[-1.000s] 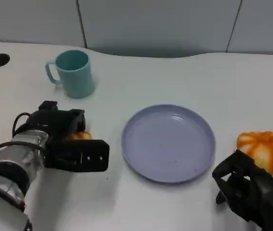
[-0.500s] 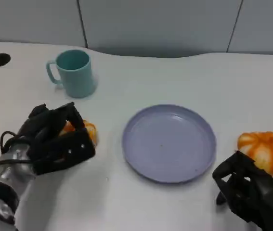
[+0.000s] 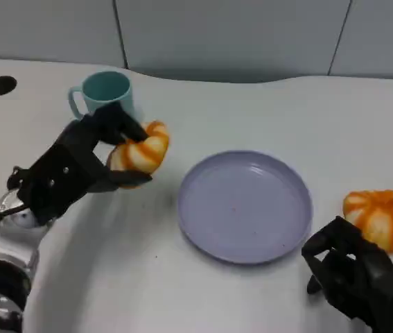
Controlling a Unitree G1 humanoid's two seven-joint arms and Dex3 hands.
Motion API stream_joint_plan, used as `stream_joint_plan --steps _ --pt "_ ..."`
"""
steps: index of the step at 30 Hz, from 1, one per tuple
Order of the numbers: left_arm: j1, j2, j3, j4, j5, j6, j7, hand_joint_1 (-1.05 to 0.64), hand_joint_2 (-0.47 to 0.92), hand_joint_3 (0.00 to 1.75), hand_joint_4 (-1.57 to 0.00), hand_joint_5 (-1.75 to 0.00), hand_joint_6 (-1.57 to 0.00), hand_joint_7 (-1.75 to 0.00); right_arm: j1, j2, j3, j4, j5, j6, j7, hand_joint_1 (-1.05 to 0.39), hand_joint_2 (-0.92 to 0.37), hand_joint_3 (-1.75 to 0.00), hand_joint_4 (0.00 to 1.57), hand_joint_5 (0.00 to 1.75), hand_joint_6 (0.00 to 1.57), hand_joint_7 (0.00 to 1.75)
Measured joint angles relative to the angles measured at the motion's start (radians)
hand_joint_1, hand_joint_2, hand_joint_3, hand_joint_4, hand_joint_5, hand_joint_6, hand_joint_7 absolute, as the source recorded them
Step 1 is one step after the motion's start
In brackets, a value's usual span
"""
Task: Grasp the bread from the table and place it into the plate.
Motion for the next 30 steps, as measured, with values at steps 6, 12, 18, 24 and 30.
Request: stream_joint_plan --steps 6,12,18,24,30 --pt "-0.035 -0.053 -0.042 -0.068 0.019 -0.035 -0.031 -0.12 0.86 0.09 -0.85 -1.75 -0.67 -1.75 -0.008 0.003 0.001 0.006 -0.001 -0.001 -0.002 -0.25 -0.92 -0.36 0.57 1.75 0.38 1.75" --pt "-0.09 -0.097 -0.124 -0.088 0.126 -0.031 -0.005 -0.13 0.84 0.09 -0.9 -1.75 -0.66 -1.75 -0.012 0.002 0.002 0.01 -0.002 -0.001 -0.004 -0.25 -0.92 -0.37 0.58 1.75 0.37 1.75" --pt "-0.182 -0.154 -0.222 -0.003 0.267 -0.01 0.069 -0.13 0.83 0.09 -0.93 -1.75 -0.68 -1.75 -0.017 0.004 0.013 0.013 -0.015 -0.001 -0.004 -0.26 -0.92 -0.37 0.56 1.75 0.38 1.75" --pt "-0.227 -0.169 -0.278 0.079 0.34 0.012 0.14 -0.16 0.84 0.1 -0.9 -1.75 -0.65 -1.75 -0.017 0.004 0.015 0.015 -0.02 0.002 -0.005 -0.27 -0.92 -0.37 0.57 1.75 0.37 1.75" --pt "-0.289 -0.173 -0.416 0.162 0.509 0.074 0.236 -0.4 0.85 0.05 -0.43 -1.56 -0.35 -1.46 -0.01 0.018 0.028 -0.003 -0.021 0.033 -0.005 -0.27 -0.92 -0.37 0.58 1.75 0.38 1.75"
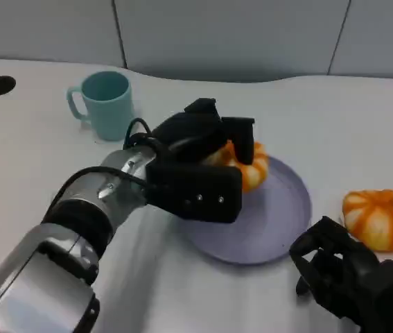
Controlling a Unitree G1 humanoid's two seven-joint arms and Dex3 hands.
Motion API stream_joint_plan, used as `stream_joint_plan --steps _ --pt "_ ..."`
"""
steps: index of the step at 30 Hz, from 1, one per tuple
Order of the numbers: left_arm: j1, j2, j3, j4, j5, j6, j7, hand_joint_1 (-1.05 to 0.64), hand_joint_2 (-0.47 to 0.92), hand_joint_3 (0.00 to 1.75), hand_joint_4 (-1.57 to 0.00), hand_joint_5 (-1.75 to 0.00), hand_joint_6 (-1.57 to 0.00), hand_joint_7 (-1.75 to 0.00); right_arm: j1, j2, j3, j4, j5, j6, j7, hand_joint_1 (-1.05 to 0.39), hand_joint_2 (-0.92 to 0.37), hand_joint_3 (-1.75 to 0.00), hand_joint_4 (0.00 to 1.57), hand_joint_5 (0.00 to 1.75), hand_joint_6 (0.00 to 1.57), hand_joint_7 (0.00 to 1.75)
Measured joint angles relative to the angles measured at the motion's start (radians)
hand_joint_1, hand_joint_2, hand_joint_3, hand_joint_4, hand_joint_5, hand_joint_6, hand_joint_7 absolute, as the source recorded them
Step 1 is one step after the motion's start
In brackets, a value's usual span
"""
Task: Grasp the bread from the table and place it into the plate.
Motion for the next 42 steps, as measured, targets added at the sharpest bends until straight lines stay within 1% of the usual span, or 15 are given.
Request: stream_joint_plan --steps 2,3,4,5,6,8,14,20,22,24,28,32,37,40,42 --pt "-0.01 0.001 -0.032 0.013 0.034 -0.001 0.011 -0.41 0.86 0.04 -0.41 -1.54 -0.34 -1.42 0.002 0.001 0.0 0.0 0.0 0.001 0.0 -0.27 -0.92 -0.37 0.58 1.75 0.38 1.75" --pt "-0.013 0.001 -0.042 0.018 0.04 -0.002 0.017 -0.53 0.89 0.04 -0.23 -1.1 -0.27 -0.94 0.003 0.001 0.0 -0.001 0.0 0.001 0.0 -0.26 -0.92 -0.36 0.57 1.75 0.38 1.75" --pt "-0.02 0.002 -0.053 0.021 0.051 -0.002 0.018 -0.57 0.91 0.04 -0.2 -0.9 -0.3 -0.68 0.003 0.002 0.0 -0.001 0.001 0.002 -0.001 -0.26 -0.92 -0.36 0.56 1.75 0.38 1.75" --pt "-0.029 0.004 -0.072 0.022 0.071 0.001 0.016 -0.63 0.92 0.03 -0.16 -0.63 -0.29 -0.38 0.003 0.003 0.0 -0.001 0.001 0.002 -0.003 -0.26 -0.92 -0.36 0.56 1.75 0.38 1.75" --pt "-0.038 0.006 -0.086 0.024 0.084 0.005 0.012 -0.67 0.92 0.04 -0.14 -0.49 -0.28 -0.23 0.003 0.006 0.0 -0.001 0.002 0.002 -0.005 -0.26 -0.92 -0.36 0.56 1.75 0.38 1.75" --pt "-0.057 0.006 -0.109 0.029 0.105 0.012 -0.001 -0.76 0.92 0.08 -0.06 -0.35 -0.22 -0.07 0.003 0.009 0.0 -0.001 0.003 0.002 -0.007 -0.27 -0.92 -0.36 0.56 1.75 0.39 1.75" --pt "-0.065 0.006 -0.117 0.04 0.106 0.012 -0.017 -0.93 0.92 0.19 0.0 -0.07 -0.11 -0.01 0.003 0.011 0.0 -0.005 0.003 0.006 -0.009 -0.27 -0.92 -0.36 0.55 1.75 0.38 1.75" --pt "-0.065 0.009 -0.1 0.046 0.081 0.012 -0.056 -0.92 0.92 0.17 -0.02 -0.01 -0.09 -0.01 0.003 0.014 0.0 -0.005 0.005 0.011 -0.008 -0.28 -0.92 -0.36 0.59 1.75 0.39 1.75" --pt "-0.063 0.016 -0.065 0.046 0.035 -0.003 -0.079 -0.91 0.92 0.16 -0.03 -0.01 -0.1 -0.02 0.003 0.014 0.0 -0.005 0.003 0.011 -0.008 -0.28 -0.92 -0.36 0.59 1.75 0.39 1.75" --pt "-0.059 0.03 -0.021 0.04 -0.02 -0.026 -0.105 -0.84 0.92 0.15 -0.05 -0.03 -0.11 -0.02 0.003 0.013 0.0 -0.005 0.002 0.011 -0.008 -0.28 -0.92 -0.36 0.57 1.75 0.38 1.75" --pt "0.018 0.063 0.131 -0.01 -0.233 -0.099 -0.254 -0.8 0.92 0.19 -0.07 -0.04 -0.13 -0.03 0.004 0.004 -0.001 -0.004 0.002 0.008 -0.007 -0.27 -0.92 -0.37 0.58 1.75 0.38 1.75" --pt "0.138 0.095 0.253 -0.083 -0.428 -0.097 -0.448 -0.8 0.92 0.2 -0.06 -0.04 -0.13 -0.02 0.005 -0.005 -0.002 -0.003 0.003 0.005 -0.005 -0.26 -0.92 -0.37 0.58 1.75 0.37 1.75" --pt "0.292 0.13 0.382 -0.271 -0.686 0.015 -0.709 -0.83 0.92 0.22 -0.1 -0.06 -0.14 -0.02 0.004 -0.004 -0.002 -0.001 0.013 0.0 0.004 -0.25 -0.92 -0.37 0.58 1.75 0.38 1.75" --pt "0.399 0.139 0.457 -0.415 -0.851 0.122 -0.832 -0.85 0.92 0.23 -0.22 -0.12 -0.19 -0.04 0.002 -0.005 -0.003 0.001 0.023 -0.001 0.006 -0.25 -0.92 -0.37 0.58 1.75 0.38 1.75" --pt "0.481 0.14 0.509 -0.51 -0.964 0.218 -0.89 -0.82 0.92 0.23 -0.3 -0.16 -0.24 -0.06 0.002 -0.005 -0.005 0.002 0.025 -0.001 0.007 -0.25 -0.92 -0.37 0.58 1.75 0.38 1.75"
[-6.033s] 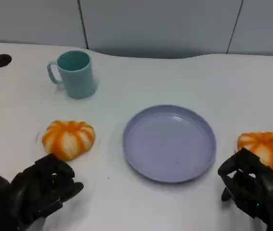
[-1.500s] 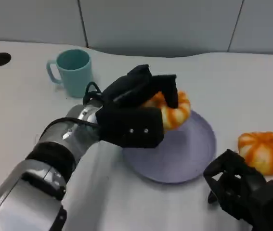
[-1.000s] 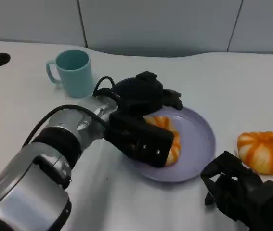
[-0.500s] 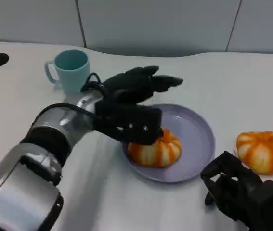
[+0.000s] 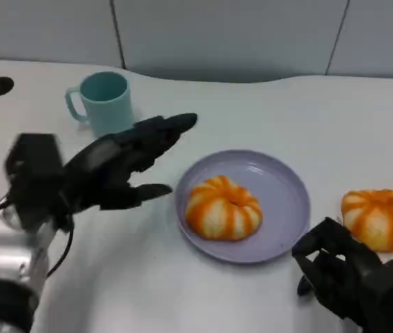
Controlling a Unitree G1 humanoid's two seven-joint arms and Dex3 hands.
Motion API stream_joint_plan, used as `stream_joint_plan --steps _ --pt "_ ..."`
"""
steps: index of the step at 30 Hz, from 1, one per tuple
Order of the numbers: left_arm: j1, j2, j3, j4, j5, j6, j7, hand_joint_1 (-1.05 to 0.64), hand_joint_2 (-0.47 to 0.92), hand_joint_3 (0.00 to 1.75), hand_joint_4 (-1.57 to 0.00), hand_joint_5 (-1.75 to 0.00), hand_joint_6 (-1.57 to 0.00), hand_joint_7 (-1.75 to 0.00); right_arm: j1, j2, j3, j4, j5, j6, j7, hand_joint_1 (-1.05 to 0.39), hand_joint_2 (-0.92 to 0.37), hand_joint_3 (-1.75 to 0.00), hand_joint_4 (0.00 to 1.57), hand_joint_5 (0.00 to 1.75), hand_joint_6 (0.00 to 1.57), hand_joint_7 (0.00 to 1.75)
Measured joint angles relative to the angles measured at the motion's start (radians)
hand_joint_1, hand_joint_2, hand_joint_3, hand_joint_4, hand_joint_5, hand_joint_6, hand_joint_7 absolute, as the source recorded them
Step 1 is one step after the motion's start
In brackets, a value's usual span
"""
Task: Grasp the bread from the table and place it into the plate.
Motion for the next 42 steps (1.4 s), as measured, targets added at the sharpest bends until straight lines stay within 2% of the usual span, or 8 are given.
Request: stream_joint_plan --steps 8,10,13,19,22,26,29,42 --pt "0.272 0.001 0.119 -0.227 -0.177 0.254 -0.017 -0.74 0.92 0.2 -0.54 -0.26 -0.44 -0.09 0.001 -0.008 -0.005 -0.001 0.0 -0.001 0.005 -0.25 -0.92 -0.37 0.6 1.75 0.39 1.75" --pt "0.293 0.0 0.129 -0.265 -0.177 0.278 0.005 -0.66 0.92 0.14 -0.52 -0.79 -0.63 -0.19 0.0 -0.009 -0.004 -0.001 -0.002 -0.001 0.005 -0.28 -0.92 -0.36 0.61 1.75 0.39 1.75" --pt "0.363 -0.013 0.144 -0.354 -0.177 0.327 0.106 -0.6 0.92 0.12 -0.45 -1.19 -0.71 -0.31 0.001 -0.012 -0.001 -0.001 -0.007 -0.001 0.003 -0.28 -0.92 -0.36 0.6 1.75 0.39 1.75" --pt "0.461 -0.023 0.163 -0.4 -0.177 0.412 0.184 -0.5 0.92 0.11 -0.36 -1.44 -0.6 -0.7 0.001 -0.014 0.001 -0.005 -0.011 0.0 0.001 -0.28 -0.92 -0.35 0.59 1.75 0.38 1.75" --pt "0.472 -0.023 0.169 -0.407 -0.176 0.42 0.2 -0.46 0.92 0.06 -0.38 -1.65 -0.55 -1.1 0.002 -0.017 0.002 -0.006 -0.018 0.0 0.0 -0.28 -0.92 -0.36 0.59 1.75 0.37 1.75" --pt "0.475 -0.026 0.17 -0.403 -0.173 0.424 0.216 -0.46 0.91 0.01 -0.43 -1.74 -0.45 -1.5 0.002 -0.023 0.0 -0.007 -0.017 0.0 0.004 -0.27 -0.92 -0.36 0.59 1.75 0.37 1.75" --pt "0.479 -0.033 0.166 -0.401 -0.159 0.426 0.228 -0.44 0.91 0.0 -0.46 -1.75 -0.44 -1.61 0.002 -0.024 -0.008 -0.007 -0.008 0.0 0.006 -0.26 -0.92 -0.36 0.58 1.75 0.37 1.75" --pt "0.475 -0.041 0.16 -0.324 -0.09 0.398 0.231 -0.42 0.92 0.03 -0.46 -1.75 -0.48 -1.45 0.002 -0.036 -0.019 -0.006 -0.001 -0.004 0.015 -0.26 -0.92 -0.36 0.59 1.75 0.38 1.75"
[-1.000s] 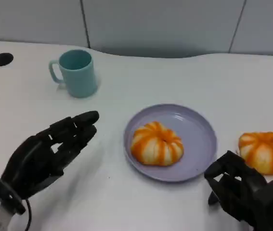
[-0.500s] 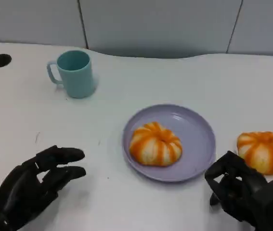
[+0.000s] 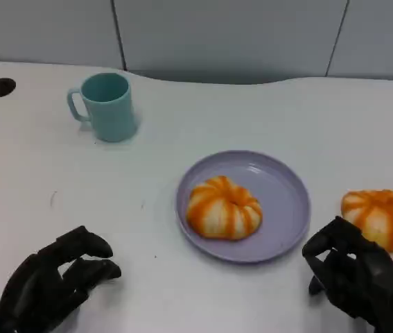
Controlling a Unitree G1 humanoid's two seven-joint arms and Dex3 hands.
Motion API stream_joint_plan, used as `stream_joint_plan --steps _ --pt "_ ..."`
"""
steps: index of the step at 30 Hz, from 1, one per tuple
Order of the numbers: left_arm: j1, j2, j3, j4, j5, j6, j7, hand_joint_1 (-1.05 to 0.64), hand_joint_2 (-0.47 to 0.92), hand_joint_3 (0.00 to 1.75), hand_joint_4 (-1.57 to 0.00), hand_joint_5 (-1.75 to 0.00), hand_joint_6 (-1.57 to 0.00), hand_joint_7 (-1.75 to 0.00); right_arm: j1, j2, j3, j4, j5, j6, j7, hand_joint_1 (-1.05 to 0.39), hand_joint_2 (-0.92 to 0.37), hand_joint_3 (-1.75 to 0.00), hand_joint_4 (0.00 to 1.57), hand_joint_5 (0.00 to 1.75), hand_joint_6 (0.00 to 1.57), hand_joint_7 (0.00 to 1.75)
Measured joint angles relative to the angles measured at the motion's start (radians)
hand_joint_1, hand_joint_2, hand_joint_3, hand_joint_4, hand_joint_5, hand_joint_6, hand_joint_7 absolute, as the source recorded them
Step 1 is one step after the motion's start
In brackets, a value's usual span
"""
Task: Grasp the bread from the table and place it into the plate.
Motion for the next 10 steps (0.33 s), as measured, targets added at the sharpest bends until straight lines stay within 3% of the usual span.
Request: stream_joint_plan --steps 10 --pt "-0.008 0.0 0.001 0.031 0.001 -0.033 -0.002 -0.4 0.91 0.02 -0.48 -1.75 -0.5 -1.47 0.0 0.0 -0.008 0.011 0.004 -0.017 0.008 -0.25 -0.92 -0.36 0.61 1.75 0.39 1.75"
